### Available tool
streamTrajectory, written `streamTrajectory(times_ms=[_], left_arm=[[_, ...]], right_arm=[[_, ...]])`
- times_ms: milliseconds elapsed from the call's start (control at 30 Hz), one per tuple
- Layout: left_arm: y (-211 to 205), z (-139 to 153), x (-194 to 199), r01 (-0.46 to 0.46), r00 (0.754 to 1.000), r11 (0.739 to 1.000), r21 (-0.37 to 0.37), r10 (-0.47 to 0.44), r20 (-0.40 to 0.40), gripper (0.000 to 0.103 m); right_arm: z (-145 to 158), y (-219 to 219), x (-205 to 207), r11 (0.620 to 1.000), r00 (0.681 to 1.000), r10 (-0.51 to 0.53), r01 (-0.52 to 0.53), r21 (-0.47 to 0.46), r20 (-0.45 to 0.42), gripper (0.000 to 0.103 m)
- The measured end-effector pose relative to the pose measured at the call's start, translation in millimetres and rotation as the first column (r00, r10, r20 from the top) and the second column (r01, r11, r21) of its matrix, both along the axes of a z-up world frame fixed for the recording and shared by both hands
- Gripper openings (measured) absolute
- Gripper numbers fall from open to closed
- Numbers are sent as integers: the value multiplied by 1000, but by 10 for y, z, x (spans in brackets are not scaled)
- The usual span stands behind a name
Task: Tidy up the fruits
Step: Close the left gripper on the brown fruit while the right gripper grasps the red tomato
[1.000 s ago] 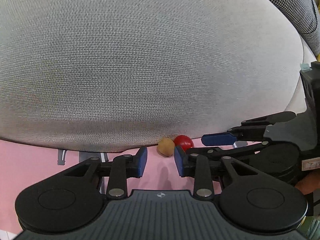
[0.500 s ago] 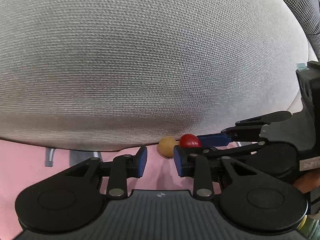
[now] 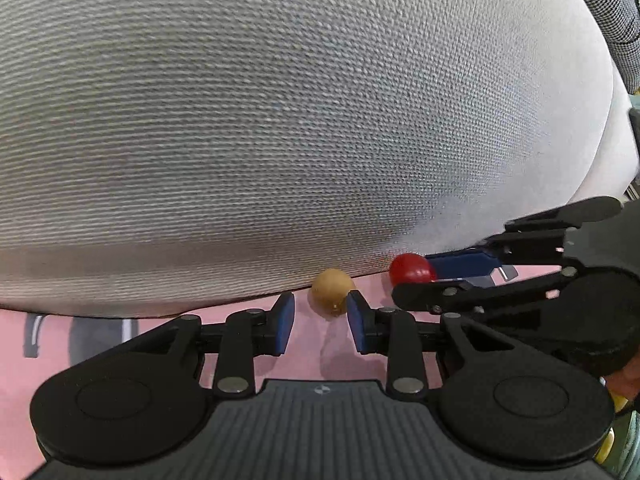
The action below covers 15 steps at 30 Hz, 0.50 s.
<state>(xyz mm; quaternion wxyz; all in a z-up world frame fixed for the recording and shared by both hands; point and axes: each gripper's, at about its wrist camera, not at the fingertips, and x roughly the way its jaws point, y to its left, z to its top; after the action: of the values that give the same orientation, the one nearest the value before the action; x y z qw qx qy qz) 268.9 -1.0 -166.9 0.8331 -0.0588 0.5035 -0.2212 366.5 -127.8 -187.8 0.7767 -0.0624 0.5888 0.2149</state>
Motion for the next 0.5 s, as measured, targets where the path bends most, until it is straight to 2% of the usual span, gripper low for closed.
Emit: streamTrajectory(times_ms=[200,333,433,500], left_arm=[[-159,-93,-16,3,1000,1000,3,-3,-4,37],[-287,-140,-84,7,1000,999,37,-8,13,38],[-477,-134,2,14,1000,999,42,-15,15,29],[-562,-97,-3,11,1000,998,54,-12,28,29]], right_arm=[[10,-265,-69,1000,1000,-23,23,12,-10,25],[54,-419,-99,999,999,-36,37,29,-13,25],[121,-528,-104,998,999,-44,45,41,-12,25],[159,-547,-52,998,999,-49,50,48,-11,25]])
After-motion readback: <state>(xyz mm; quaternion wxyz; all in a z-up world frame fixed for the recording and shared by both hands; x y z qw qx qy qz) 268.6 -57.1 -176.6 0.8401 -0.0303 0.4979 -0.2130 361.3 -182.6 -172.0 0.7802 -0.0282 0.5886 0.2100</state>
